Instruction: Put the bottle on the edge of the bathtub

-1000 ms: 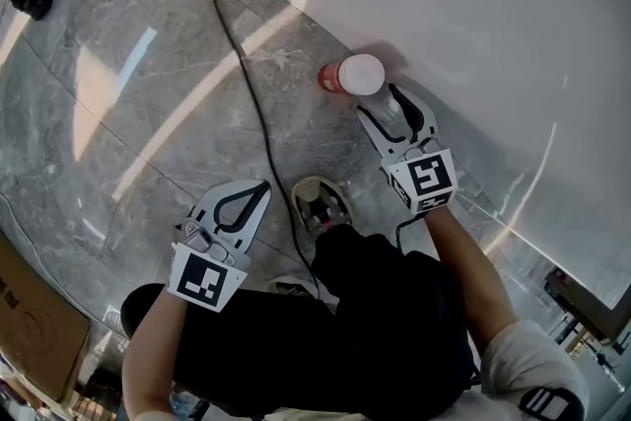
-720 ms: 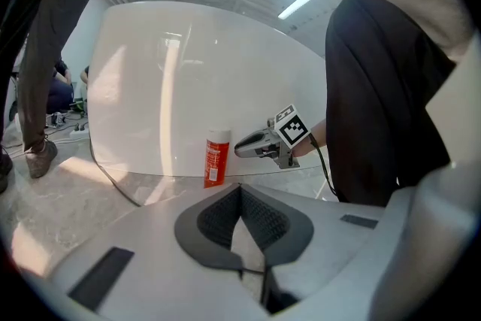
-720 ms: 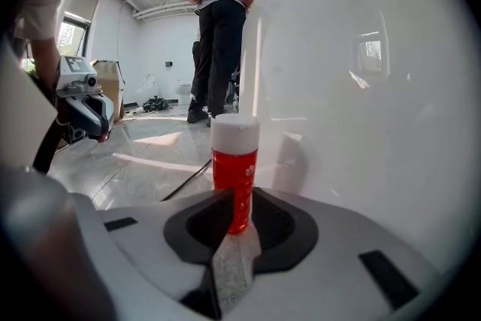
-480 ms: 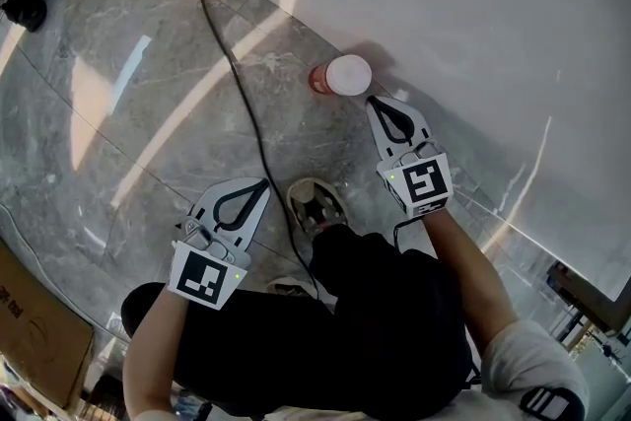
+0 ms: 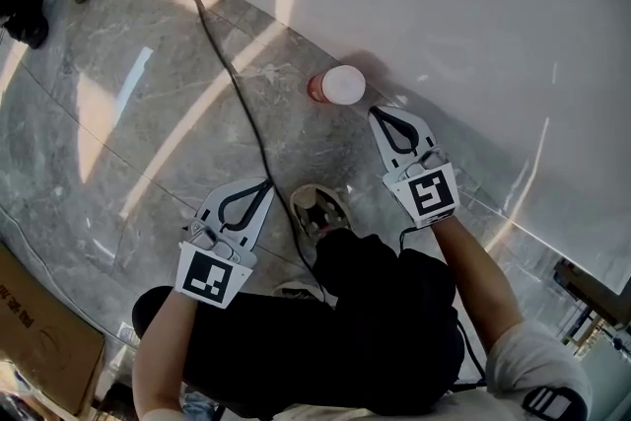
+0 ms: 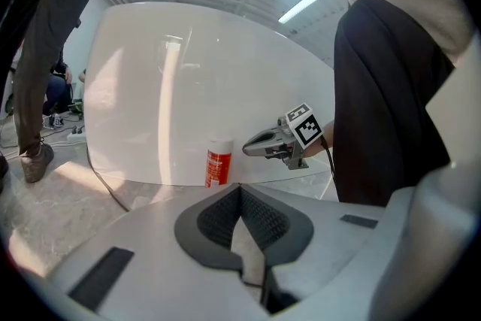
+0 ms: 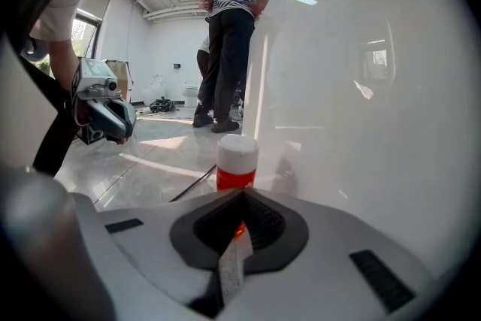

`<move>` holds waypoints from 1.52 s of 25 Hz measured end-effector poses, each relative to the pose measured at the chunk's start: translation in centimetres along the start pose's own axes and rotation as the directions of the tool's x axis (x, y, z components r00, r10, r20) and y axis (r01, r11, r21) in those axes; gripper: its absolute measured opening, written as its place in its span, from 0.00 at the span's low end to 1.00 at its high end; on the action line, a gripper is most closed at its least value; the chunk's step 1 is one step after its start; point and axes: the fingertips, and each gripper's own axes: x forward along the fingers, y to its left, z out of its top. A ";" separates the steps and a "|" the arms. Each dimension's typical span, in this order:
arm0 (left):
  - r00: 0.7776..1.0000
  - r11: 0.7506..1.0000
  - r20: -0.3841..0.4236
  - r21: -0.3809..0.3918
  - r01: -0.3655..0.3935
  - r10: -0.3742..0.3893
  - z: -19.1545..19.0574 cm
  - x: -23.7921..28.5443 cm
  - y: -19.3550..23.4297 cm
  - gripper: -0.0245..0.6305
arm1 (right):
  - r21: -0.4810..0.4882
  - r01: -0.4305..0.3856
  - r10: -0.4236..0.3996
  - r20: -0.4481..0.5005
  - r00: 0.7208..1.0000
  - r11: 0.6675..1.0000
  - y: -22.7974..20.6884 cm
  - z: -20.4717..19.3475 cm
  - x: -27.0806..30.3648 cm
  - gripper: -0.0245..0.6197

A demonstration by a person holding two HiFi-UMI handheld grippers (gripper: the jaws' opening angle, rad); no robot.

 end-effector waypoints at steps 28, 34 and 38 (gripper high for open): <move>0.990 0.990 -0.011 -0.006 -0.140 0.140 22.8 -2.0 3.3 0.05 | 0.003 -0.087 0.087 -0.128 0.988 0.996 -0.2 19.4 -9.9 0.05; 0.989 0.991 -0.074 -0.022 -0.131 0.129 28.6 -4.3 3.1 0.05 | 0.125 -0.093 0.113 -0.165 0.980 0.988 -0.4 23.8 -12.6 0.05; 0.984 0.989 -0.120 -0.051 -0.138 0.131 31.5 -4.9 2.5 0.05 | 0.153 -0.065 0.089 -0.158 0.983 0.986 -1.8 26.7 -14.3 0.05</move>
